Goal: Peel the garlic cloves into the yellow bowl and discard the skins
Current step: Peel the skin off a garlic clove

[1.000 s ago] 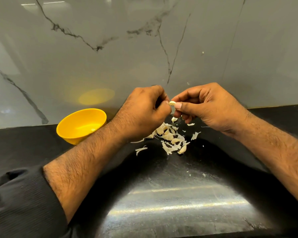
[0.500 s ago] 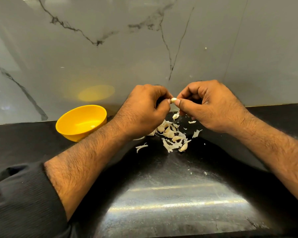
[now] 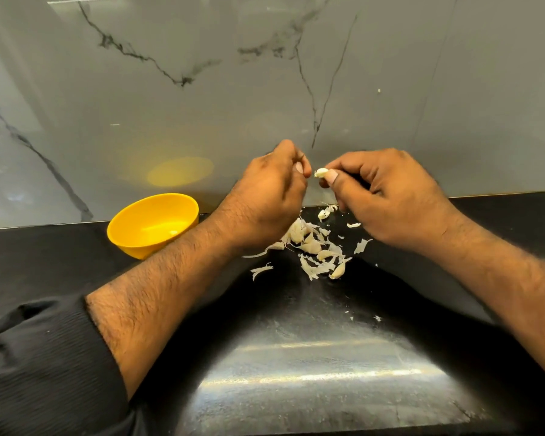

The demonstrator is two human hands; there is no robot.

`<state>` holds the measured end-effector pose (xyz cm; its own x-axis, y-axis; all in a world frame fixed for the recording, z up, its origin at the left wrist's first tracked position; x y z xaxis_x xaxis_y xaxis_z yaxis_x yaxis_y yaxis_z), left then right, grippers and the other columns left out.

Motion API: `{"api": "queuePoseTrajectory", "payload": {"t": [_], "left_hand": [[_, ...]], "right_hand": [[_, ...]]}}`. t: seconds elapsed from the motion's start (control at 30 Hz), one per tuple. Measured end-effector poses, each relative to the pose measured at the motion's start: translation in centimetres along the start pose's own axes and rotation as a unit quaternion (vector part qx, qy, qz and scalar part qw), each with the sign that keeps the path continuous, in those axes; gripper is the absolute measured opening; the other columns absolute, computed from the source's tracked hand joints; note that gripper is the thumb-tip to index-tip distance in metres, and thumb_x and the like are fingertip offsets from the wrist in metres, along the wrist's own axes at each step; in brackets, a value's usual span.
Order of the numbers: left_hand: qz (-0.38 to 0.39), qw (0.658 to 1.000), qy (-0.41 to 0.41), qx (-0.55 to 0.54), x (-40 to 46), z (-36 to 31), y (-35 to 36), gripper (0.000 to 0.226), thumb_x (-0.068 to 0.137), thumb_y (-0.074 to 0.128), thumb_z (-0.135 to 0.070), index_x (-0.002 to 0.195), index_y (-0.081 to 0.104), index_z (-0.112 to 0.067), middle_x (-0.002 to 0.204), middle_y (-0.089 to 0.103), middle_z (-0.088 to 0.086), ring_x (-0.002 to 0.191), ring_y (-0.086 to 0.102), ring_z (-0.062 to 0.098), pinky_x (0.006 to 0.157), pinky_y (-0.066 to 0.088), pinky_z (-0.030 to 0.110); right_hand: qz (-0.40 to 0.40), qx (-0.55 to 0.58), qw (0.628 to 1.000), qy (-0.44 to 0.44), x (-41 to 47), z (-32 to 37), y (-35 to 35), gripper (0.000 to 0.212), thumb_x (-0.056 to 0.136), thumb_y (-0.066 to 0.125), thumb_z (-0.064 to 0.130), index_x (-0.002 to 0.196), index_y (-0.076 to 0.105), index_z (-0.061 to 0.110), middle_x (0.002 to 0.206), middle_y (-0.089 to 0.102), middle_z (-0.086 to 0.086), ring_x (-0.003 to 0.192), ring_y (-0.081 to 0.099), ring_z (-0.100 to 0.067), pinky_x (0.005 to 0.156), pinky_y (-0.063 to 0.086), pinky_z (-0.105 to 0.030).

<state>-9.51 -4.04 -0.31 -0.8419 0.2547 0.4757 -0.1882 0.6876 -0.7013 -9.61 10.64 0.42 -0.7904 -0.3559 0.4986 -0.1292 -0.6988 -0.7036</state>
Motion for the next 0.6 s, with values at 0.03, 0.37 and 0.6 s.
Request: {"api": "queuePoseTrajectory", "payload": {"t": [0.03,0.37,0.6], "left_hand": [[0.000,1.000,0.003,-0.030,0.0,0.2,-0.3,0.014,0.110,0.045,-0.015,0.105,0.058,-0.019,0.067,0.054,-0.003,0.055,0.051,0.016,0.050,0.043,0.039],[-0.051,0.994,0.073,-0.068,-0.1,-0.3,-1.6,0.016,0.100,0.074,-0.018,0.116,0.075,-0.019,0.087,0.074,-0.007,0.065,0.070,0.015,0.061,0.062,0.034],[-0.024,0.987,0.099,-0.121,0.0,-0.8,-1.8,0.009,0.099,0.074,-0.004,0.108,0.075,-0.004,0.088,0.075,-0.005,0.071,0.076,0.019,0.061,0.055,0.017]], "right_hand": [[-0.007,0.030,0.999,0.012,0.1,-0.3,-0.4,0.024,0.107,0.056,0.038,0.095,0.075,0.029,0.066,0.069,0.005,0.051,0.057,-0.008,0.049,0.050,-0.027],[0.093,0.208,0.969,0.097,0.1,-2.4,1.9,0.028,0.106,0.058,0.033,0.090,0.077,0.019,0.069,0.070,-0.004,0.065,0.060,-0.019,0.064,0.051,-0.035],[0.154,0.352,0.913,0.139,-0.5,-2.4,3.0,0.033,0.102,0.060,0.032,0.094,0.075,0.003,0.069,0.060,-0.009,0.063,0.053,-0.017,0.058,0.048,-0.027]]}}
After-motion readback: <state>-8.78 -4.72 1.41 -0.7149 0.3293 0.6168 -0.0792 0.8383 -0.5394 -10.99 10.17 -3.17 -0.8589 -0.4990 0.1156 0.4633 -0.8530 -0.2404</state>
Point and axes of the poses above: each hand's wrist, its own x-axis towards the middle knuckle, its own y-axis out of the palm, z = x × y, the point moved 9 cm from there along x, towards the middle knuckle
